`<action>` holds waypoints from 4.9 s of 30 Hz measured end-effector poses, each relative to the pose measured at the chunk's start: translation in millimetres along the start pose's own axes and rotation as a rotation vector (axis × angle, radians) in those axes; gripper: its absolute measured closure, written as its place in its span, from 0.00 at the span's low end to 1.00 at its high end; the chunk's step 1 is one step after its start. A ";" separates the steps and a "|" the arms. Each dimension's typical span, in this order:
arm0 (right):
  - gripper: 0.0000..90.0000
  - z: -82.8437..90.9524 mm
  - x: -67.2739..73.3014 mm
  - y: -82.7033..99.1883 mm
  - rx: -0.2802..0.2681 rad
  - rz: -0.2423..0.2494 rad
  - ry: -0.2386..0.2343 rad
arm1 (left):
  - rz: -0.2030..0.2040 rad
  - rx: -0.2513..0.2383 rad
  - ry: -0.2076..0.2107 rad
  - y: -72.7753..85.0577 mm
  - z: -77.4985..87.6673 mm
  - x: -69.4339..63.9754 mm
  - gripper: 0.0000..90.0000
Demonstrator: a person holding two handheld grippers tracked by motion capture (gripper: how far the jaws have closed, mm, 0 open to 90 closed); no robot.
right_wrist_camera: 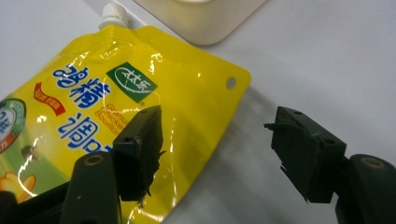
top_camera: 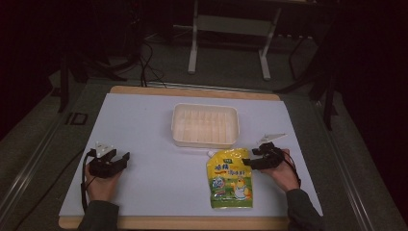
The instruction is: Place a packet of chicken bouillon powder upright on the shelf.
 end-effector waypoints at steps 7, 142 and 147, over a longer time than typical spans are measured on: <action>0.35 -11.2 2.2 -4.8 0.001 -0.011 -0.015 | -0.001 0.002 -0.004 0.0 -0.3 -0.2 0.48; 0.90 103.2 20.3 2.0 0.022 0.106 -0.416 | -0.002 0.008 -0.008 0.2 -0.4 -0.5 0.45; 0.99 105.4 30.2 2.7 0.094 0.144 -0.390 | -0.003 0.007 -0.008 0.2 -0.2 -0.5 0.45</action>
Point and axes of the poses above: each handheld gripper's, and its own axes: z roughly backward along the jaws, y roughly out of its underside, x roughly to its left, the point moved 6 cm from there along -z, roughly forward along the jaws, and after that the axes turned 14 degrees about -z, right-handed, at the moved point
